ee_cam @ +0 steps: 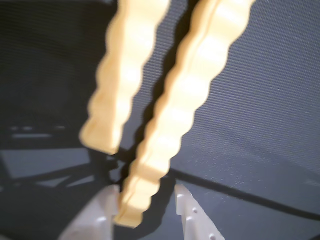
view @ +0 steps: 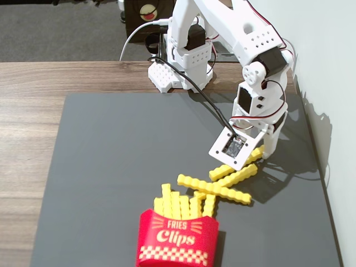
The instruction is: Grab a fry
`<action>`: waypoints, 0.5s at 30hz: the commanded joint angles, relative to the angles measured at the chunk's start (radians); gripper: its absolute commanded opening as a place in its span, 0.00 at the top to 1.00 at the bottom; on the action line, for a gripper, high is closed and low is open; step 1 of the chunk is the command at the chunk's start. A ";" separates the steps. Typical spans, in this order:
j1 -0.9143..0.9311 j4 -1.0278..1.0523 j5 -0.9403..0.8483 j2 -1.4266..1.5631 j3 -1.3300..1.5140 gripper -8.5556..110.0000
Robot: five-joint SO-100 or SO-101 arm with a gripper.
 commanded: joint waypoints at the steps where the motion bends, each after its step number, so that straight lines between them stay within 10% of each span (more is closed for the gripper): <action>1: -0.009 -0.012 -0.003 -0.002 -0.041 0.86; 15: -0.009 0.031 -0.031 0.037 -0.031 0.92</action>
